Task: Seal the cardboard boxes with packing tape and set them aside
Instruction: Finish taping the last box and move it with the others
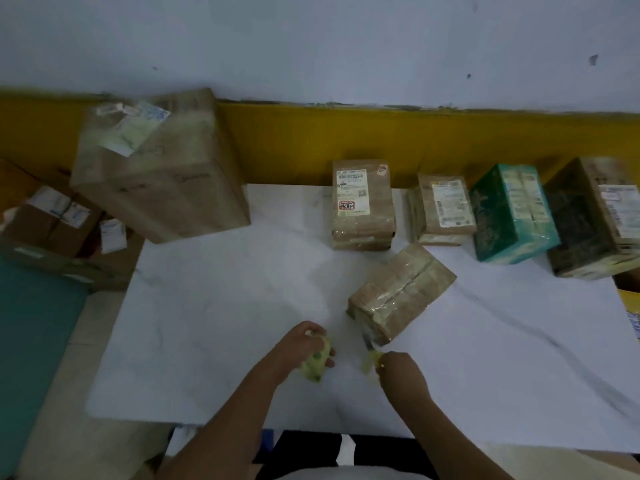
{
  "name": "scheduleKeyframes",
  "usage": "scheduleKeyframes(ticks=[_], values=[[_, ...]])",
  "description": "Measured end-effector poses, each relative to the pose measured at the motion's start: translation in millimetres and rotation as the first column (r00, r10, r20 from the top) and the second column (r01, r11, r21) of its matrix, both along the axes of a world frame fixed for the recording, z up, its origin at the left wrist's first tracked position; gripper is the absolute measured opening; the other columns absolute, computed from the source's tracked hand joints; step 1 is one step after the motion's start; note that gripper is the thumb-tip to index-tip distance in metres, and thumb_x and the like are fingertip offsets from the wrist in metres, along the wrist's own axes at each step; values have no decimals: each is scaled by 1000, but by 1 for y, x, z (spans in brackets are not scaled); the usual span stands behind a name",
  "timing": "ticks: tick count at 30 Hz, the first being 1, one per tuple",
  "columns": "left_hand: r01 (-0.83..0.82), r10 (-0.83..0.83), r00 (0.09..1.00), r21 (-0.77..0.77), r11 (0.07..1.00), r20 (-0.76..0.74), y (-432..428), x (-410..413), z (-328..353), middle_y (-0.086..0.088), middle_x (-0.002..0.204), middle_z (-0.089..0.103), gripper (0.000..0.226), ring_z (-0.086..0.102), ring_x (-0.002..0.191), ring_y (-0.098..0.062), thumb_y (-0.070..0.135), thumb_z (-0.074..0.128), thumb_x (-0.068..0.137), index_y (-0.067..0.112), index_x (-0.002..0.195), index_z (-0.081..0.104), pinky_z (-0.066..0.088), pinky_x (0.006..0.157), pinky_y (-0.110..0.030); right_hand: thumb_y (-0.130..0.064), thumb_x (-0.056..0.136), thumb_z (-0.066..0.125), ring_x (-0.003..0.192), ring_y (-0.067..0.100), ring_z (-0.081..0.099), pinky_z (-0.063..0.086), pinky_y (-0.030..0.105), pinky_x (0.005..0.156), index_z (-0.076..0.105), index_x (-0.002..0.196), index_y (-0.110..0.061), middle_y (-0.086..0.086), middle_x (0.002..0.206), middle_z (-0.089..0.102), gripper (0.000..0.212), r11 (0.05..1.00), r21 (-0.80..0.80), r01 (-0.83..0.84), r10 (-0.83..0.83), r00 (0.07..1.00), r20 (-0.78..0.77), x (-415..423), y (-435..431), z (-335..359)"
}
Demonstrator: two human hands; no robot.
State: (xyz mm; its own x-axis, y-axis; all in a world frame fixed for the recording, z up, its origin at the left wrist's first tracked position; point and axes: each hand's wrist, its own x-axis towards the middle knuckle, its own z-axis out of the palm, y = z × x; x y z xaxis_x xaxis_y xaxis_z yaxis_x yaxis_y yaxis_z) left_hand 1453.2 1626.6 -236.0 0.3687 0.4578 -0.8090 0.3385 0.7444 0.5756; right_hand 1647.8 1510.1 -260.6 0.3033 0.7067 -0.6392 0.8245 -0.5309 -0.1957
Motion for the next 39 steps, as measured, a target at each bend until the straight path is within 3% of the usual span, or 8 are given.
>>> scheduleKeyframes(ticks=[5,10,17,20,24,29,35,39], values=[[-78,78,997,7,997,17,-20,-17,5,-23,95,69,20,70,67,-28,-3,47,96,6,114,48,55,52,-31,-16,95,46,94,14,62,45,21,80,64,103,-14,0,106,64,20,1000,9,25,-25,998,60,-6,-7,-1],[-173,173,985,-4,985,25,-53,-27,6,-19,91,70,19,70,69,-29,-2,49,96,5,114,47,56,59,-34,-12,83,64,43,7,42,34,15,44,41,56,-26,-5,54,49,37,981,182,-62,59,998,19,-11,-23,-14],[-268,269,963,89,959,-10,-112,-18,18,-18,97,72,25,72,82,-33,-2,57,91,4,114,52,59,81,-46,-40,91,64,72,3,58,42,14,71,59,120,-28,-12,106,61,32,942,335,-31,174,897,-406,-50,-3,13],[-286,288,958,101,953,-2,-137,-14,26,-20,102,71,27,71,83,-36,-4,58,88,7,112,52,58,80,-50,-19,89,66,59,-4,53,39,2,63,70,97,-14,3,90,72,10,924,340,-175,310,863,-398,-60,4,13],[-294,314,944,169,941,-103,-170,-15,37,-10,99,65,31,65,57,2,-1,56,94,10,122,46,51,54,-17,-11,87,61,63,6,57,47,14,60,67,81,-12,3,78,68,8,903,370,-219,360,854,-375,-73,-12,18],[-211,260,932,205,956,-252,-202,-37,14,0,113,58,74,62,101,-12,22,62,95,14,152,16,50,82,-24,-1,82,55,72,8,56,41,23,63,51,67,-22,-9,74,58,26,868,414,-274,430,832,-352,-87,-41,13],[-116,198,896,221,968,-397,-220,-47,-53,-2,112,54,25,59,106,-23,25,52,99,20,121,42,45,73,-17,1,83,61,67,-1,53,38,10,57,57,68,-18,-13,69,58,24,900,401,-170,332,863,-380,-99,-48,-19],[-129,229,908,287,949,-351,-203,-52,-89,-7,132,56,35,54,119,-21,20,52,99,10,132,51,44,103,-34,-2,86,62,72,7,57,39,11,60,64,73,-11,-6,76,64,16,924,357,-136,272,891,-364,-106,-33,-44]])
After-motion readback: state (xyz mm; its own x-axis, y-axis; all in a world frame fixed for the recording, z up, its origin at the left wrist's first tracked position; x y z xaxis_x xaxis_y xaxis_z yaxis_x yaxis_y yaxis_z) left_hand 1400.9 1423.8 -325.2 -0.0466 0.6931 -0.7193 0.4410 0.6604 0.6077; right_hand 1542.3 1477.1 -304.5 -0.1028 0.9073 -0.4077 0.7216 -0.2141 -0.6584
